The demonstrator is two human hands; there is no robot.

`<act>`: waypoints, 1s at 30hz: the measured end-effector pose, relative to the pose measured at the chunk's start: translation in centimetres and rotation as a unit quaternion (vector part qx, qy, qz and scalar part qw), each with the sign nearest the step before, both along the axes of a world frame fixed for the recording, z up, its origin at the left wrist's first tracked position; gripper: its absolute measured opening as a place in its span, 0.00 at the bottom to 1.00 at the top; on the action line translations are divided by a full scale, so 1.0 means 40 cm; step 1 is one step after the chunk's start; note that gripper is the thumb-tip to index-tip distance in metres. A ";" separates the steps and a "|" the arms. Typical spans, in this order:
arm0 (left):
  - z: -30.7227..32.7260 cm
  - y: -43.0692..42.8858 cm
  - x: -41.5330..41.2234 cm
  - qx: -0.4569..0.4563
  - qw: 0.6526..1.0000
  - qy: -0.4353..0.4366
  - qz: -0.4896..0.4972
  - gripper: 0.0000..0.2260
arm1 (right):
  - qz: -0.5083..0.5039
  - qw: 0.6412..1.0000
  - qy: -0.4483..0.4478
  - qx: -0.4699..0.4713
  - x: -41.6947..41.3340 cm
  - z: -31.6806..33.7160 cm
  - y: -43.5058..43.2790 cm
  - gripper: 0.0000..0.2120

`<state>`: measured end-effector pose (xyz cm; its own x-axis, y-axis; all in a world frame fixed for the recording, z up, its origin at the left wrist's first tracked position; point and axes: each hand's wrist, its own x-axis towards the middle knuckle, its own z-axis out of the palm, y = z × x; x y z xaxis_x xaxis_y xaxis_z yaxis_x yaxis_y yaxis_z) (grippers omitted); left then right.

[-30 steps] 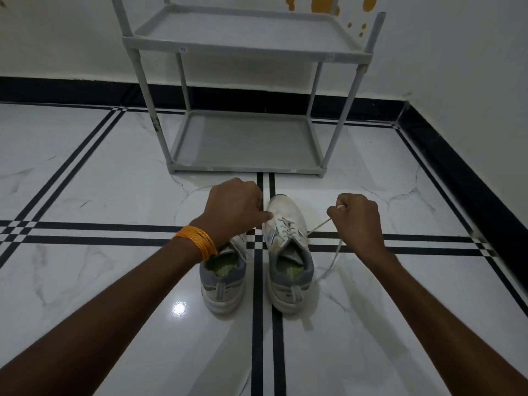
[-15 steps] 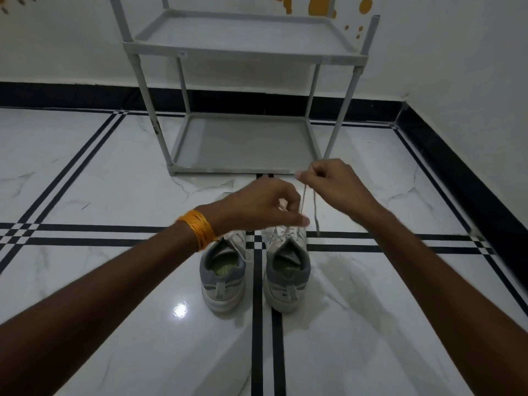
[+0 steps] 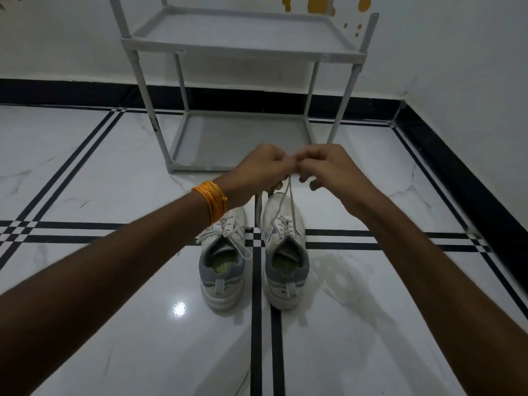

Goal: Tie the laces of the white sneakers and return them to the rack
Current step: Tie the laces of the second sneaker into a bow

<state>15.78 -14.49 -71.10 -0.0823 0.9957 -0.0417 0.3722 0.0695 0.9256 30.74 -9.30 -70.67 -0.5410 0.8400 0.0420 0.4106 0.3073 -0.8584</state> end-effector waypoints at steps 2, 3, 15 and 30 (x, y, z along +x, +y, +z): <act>0.002 -0.001 -0.004 -0.015 0.999 -0.048 0.018 0.11 | 0.022 0.999 -0.007 -0.043 0.010 -0.001 -0.006 0.09; 0.003 0.001 -0.007 -0.013 0.999 -0.045 0.021 0.12 | 0.032 0.998 -0.016 -0.044 0.012 -0.005 -0.009 0.07; -0.018 -0.002 -0.006 0.019 1.000 -0.019 -0.016 0.11 | 0.004 0.996 0.086 0.019 -0.018 0.103 -0.014 0.13; -0.082 -0.008 -0.004 0.309 0.846 0.432 0.056 0.09 | -0.134 0.883 0.266 -0.363 -0.049 -0.018 0.048 0.06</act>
